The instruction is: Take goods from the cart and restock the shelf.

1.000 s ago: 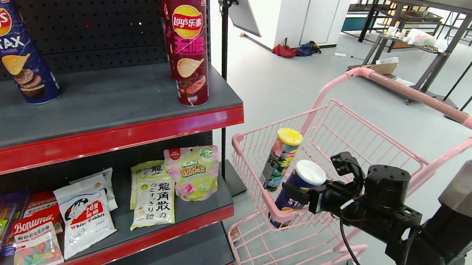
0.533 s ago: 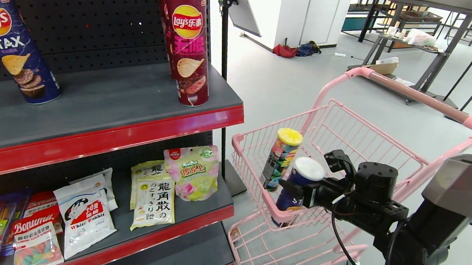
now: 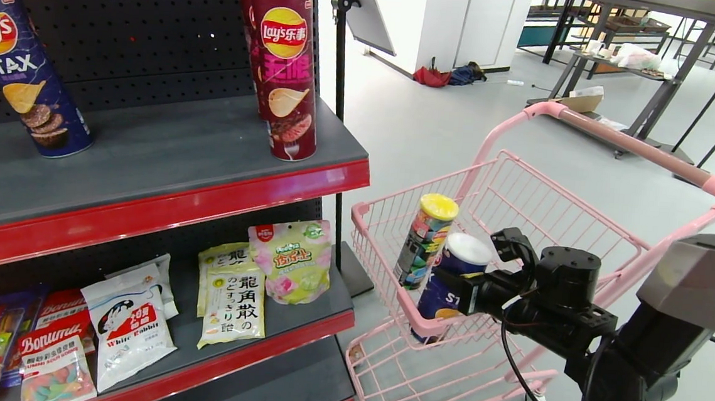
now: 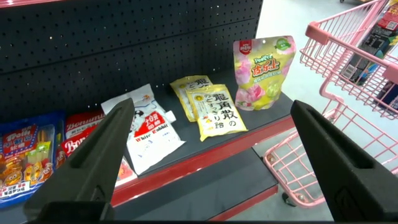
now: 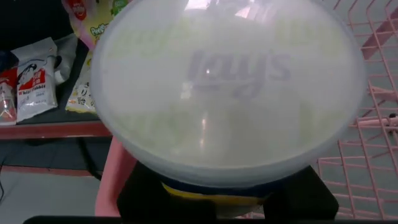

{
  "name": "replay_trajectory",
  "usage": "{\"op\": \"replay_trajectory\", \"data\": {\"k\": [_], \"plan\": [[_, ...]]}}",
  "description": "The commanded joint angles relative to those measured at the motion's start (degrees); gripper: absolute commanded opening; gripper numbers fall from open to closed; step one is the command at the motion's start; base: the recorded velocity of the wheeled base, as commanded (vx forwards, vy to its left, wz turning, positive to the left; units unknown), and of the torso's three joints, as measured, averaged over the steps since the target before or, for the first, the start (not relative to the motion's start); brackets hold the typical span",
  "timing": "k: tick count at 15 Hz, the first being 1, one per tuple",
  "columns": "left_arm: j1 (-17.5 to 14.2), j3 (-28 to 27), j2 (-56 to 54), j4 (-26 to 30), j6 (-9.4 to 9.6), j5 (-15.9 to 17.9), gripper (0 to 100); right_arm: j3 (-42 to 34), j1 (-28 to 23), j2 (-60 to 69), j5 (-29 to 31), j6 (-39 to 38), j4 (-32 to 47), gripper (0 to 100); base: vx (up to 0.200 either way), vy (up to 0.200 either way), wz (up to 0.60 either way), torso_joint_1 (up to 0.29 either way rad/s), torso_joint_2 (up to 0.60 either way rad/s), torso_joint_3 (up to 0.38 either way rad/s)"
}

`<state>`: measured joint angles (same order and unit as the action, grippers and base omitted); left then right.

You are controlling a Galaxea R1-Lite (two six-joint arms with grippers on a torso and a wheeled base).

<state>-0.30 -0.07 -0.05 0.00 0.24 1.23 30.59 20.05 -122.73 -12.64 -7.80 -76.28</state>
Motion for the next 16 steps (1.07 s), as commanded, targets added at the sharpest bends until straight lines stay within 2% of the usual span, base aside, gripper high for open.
{"op": "replay_trajectory", "data": {"k": [1,7,9,10,11,12,13,14,15,16], "plan": [[0.0,0.0,0.0,0.0,0.02,0.0,100,-0.2,0.1,4.7,1.6,0.2,-0.1,0,0.0,0.0,0.0,0.0,0.0,0.0],[0.0,0.0,0.0,0.0,0.02,0.0,100,-0.1,0.2,18.8,1.8,3.2,1.7,0,0.0,0.0,0.0,0.0,0.0,0.0],[0.0,0.0,0.0,0.0,0.02,0.0,100,0.7,0.0,25.1,1.8,3.8,5.7,0,0.0,0.0,0.0,0.0,0.0,0.0],[0.0,0.0,0.0,0.0,0.02,0.0,100,5.1,-1.1,35.7,2.0,4.6,18.7,0,0.0,0.0,0.0,0.0,0.0,0.0],[0.0,0.0,0.0,0.0,0.02,0.0,100,7.7,-2.1,40.6,2.2,5.3,26.0,0,0.0,0.0,0.0,0.0,0.0,0.0],[0.0,0.0,0.0,0.0,0.11,0.1,100,12.3,-5.4,48.9,2.3,7.3,40.0,0,0.0,0.0,0.0,0.0,0.0,0.0],[0.0,0.0,0.0,0.0,0.11,0.1,100,14.5,-8.7,54.3,2.4,8.1,49.2,0,0.0,0.0,0.0,0.0,0.0,0.0],[0.0,0.0,0.0,0.0,0.11,0.1,100,15.6,-14.3,62.0,3.2,8.5,62.0,0,0.0,0.0,0.0,0.0,0.0,0.0],[0.0,0.0,0.0,0.0,0.11,0.1,100,15.4,-16.1,64.7,3.9,8.5,66.3,0,0.0,0.0,0.0,0.0,0.0,0.0],[0.0,0.0,0.0,0.0,0.11,0.1,100,11.8,-22.3,73.8,6.0,8.3,77.9,0,0.0,0.0,0.0,0.0,0.0,0.0]]}}
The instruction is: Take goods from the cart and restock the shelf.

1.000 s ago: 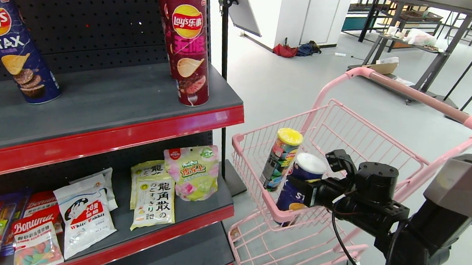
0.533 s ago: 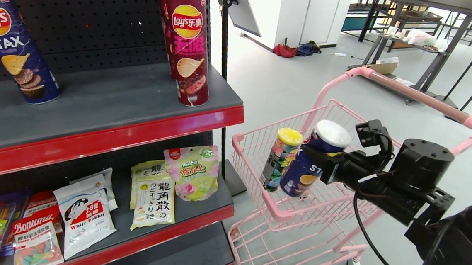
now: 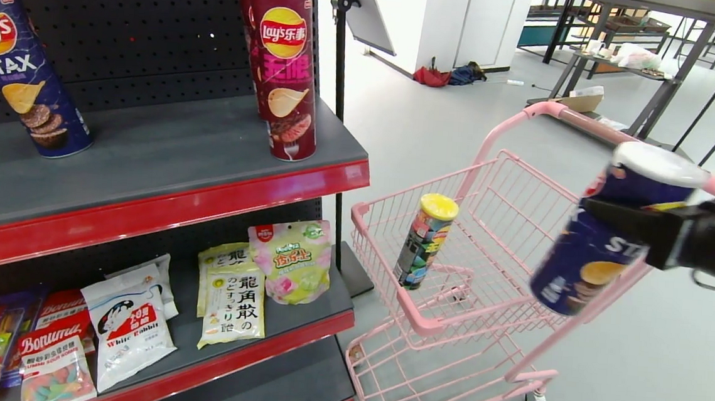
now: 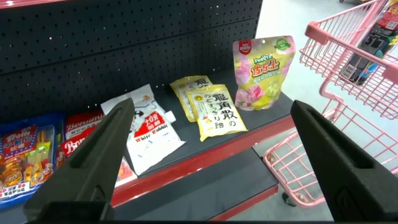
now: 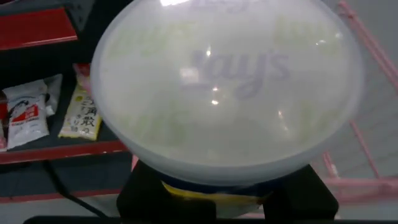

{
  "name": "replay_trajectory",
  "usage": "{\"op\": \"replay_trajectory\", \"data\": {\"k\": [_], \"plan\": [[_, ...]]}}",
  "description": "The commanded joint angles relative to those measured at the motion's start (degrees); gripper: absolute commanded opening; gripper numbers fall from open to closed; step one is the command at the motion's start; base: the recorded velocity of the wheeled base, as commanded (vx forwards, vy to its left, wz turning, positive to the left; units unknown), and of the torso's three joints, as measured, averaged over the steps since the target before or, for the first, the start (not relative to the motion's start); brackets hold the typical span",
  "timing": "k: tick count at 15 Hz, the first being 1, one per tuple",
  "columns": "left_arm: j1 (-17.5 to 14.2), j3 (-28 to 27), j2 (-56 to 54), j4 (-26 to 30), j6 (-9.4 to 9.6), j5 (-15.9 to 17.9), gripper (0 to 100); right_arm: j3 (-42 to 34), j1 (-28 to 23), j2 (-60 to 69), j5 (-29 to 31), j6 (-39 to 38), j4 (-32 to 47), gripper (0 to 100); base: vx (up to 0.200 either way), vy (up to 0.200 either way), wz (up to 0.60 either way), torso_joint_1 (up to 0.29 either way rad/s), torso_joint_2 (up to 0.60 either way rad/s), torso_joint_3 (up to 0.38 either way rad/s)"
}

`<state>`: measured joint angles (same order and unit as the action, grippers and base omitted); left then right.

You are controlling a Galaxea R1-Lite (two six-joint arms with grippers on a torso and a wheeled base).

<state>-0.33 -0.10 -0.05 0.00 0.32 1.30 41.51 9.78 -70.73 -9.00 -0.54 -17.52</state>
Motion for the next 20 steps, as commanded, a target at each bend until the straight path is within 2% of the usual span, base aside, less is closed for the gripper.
{"op": "replay_trajectory", "data": {"k": [1,4,11,20], "plan": [[0.0,0.0,0.0,0.0,-0.05,0.0,100,-3.8,-15.0,27.3,1.8,0.8,22.4,0,0.0,0.0,0.0,0.0,0.0,0.0],[0.0,0.0,0.0,0.0,0.03,0.0,100,-11.1,-17.1,36.9,1.8,4.7,23.8,0,0.0,0.0,0.0,0.0,0.0,0.0],[0.0,0.0,0.0,0.0,-0.05,0.2,100,-12.6,-17.5,37.3,4.5,6.2,23.7,0,0.0,0.0,0.0,0.002,-0.01,-0.007],[0.0,0.0,0.0,0.0,0.03,0.2,100,-12.8,-17.2,36.9,4.5,6.3,23.8,0,0.0,0.0,0.0,0.172,-0.5,-0.322]]}}
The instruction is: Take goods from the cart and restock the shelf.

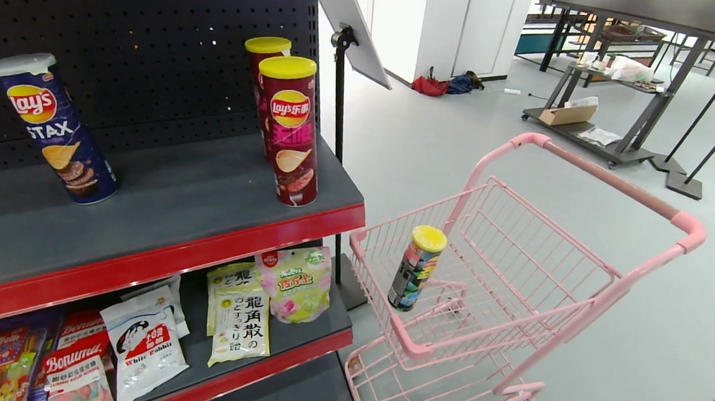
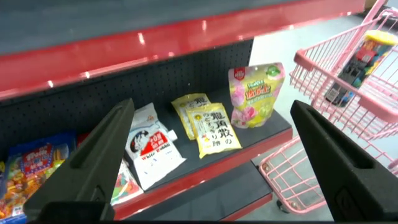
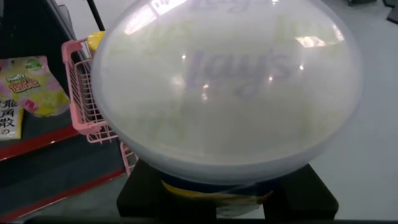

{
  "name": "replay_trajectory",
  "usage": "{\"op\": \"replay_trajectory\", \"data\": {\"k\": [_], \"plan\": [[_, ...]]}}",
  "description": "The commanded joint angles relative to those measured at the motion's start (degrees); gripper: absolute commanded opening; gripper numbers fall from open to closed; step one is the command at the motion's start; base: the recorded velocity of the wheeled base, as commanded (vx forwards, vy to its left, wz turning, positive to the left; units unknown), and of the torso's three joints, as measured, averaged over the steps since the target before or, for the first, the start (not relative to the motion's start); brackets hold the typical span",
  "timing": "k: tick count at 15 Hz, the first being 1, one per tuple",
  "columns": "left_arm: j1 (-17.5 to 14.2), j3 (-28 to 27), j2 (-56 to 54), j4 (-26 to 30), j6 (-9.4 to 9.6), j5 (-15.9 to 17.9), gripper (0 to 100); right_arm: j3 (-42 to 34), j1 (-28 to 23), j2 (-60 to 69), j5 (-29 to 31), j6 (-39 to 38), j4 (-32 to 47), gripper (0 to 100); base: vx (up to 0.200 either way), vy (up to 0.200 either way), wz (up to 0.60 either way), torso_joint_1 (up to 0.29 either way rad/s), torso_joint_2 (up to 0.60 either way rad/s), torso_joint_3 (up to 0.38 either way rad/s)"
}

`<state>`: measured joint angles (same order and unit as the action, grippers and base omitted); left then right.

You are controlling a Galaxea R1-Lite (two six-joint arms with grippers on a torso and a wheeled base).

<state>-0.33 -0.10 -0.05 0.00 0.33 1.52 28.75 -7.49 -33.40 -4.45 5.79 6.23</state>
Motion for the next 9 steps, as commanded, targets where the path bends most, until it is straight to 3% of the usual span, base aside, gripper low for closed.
{"op": "replay_trajectory", "data": {"k": [1,9], "plan": [[0.0,0.0,0.0,0.0,0.02,0.0,100,-0.1,0.2,-0.4,-0.1,0.2,0.0,0,0.0,0.0,0.0,0.237,-0.6,-0.383],[0.0,0.0,0.0,0.0,0.02,0.1,100,-0.9,0.5,-0.5,-0.5,0.4,0.0,0,0.0,0.0,0.0,0.176,-0.42,-0.253]]}}
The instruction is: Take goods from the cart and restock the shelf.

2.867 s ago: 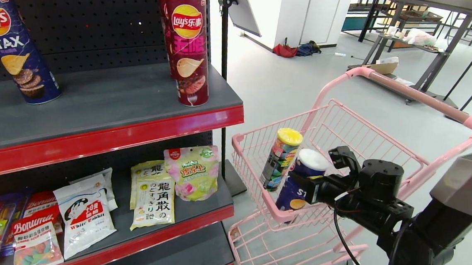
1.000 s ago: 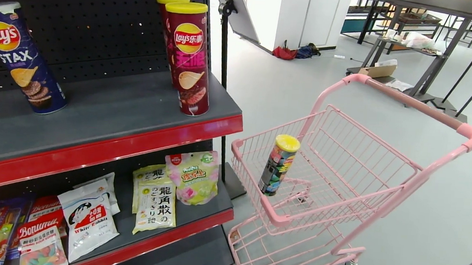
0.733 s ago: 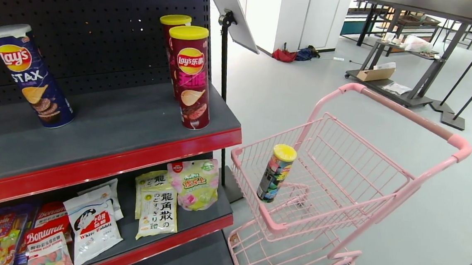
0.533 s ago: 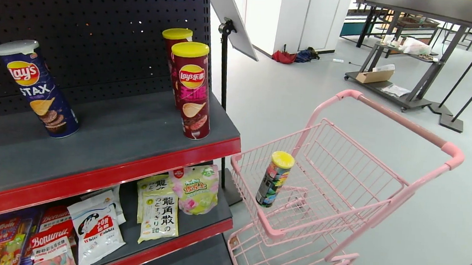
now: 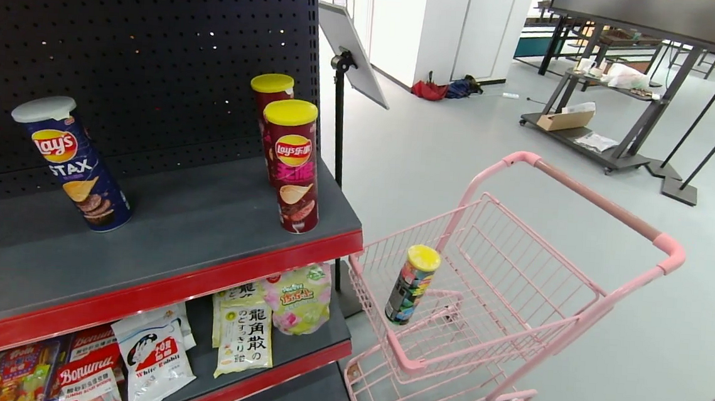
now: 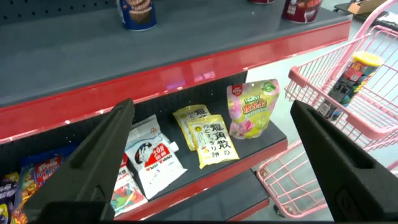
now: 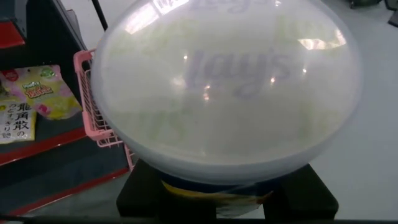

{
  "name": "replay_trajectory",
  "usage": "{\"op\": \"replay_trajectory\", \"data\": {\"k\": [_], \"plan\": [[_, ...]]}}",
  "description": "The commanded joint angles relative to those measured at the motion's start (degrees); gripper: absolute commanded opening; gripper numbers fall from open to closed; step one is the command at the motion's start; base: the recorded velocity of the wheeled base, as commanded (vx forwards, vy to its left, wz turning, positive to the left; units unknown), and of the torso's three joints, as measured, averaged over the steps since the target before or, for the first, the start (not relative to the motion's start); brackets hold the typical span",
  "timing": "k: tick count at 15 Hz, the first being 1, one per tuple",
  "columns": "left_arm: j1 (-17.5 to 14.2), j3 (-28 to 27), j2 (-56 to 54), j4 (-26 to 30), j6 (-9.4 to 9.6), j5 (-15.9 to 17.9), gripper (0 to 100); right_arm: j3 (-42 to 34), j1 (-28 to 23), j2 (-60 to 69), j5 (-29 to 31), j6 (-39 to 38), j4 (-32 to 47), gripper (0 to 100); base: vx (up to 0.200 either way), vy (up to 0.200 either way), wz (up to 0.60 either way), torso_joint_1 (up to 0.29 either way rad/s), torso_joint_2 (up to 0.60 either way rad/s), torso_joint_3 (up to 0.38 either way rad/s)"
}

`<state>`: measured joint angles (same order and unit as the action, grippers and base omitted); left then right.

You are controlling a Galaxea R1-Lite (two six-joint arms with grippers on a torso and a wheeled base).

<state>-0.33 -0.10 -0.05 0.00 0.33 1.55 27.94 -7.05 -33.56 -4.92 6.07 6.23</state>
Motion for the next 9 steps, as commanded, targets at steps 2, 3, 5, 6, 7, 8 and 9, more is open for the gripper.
{"op": "replay_trajectory", "data": {"k": [2,3,5,6,7,8,9], "plan": [[0.0,0.0,0.0,0.0,0.02,-0.1,100,-0.3,0.0,-0.5,-0.2,0.0,-0.1,0,0.0,0.0,0.0,0.156,-0.35,-0.208],[0.0,0.0,0.0,0.0,0.02,-0.1,100,-0.6,0.0,-0.3,-0.1,0.1,-0.2,0,0.0,0.0,0.0,0.11,-0.26,-0.129],[0.0,0.0,0.0,0.0,0.02,0.0,100,-1.0,-0.1,-0.2,0.0,0.0,-0.3,0,0.0,0.0,0.6,0.027,-0.05,-0.037],[0.0,0.0,0.0,0.0,0.02,-0.1,100,-1.4,-0.1,0.0,0.0,0.0,-0.4,0,0.0,0.0,0.6,0.012,-0.03,-0.007],[0.0,0.0,0.0,0.0,0.02,0.0,100,-1.6,-0.1,0.1,0.0,0.0,-0.4,0,0.0,0.0,0.6,0.002,-0.02,-0.007],[0.0,0.0,0.0,0.0,0.02,0.0,100,-1.7,-0.1,0.1,0.0,0.0,-0.5,0,0.0,0.0,0.6,0.007,0.0,-0.007],[0.0,0.0,0.0,0.0,0.02,0.0,100,-1.7,-0.1,0.1,0.0,0.0,-0.5,0,0.0,0.0,0.6,0.017,0.0,-0.002]]}}
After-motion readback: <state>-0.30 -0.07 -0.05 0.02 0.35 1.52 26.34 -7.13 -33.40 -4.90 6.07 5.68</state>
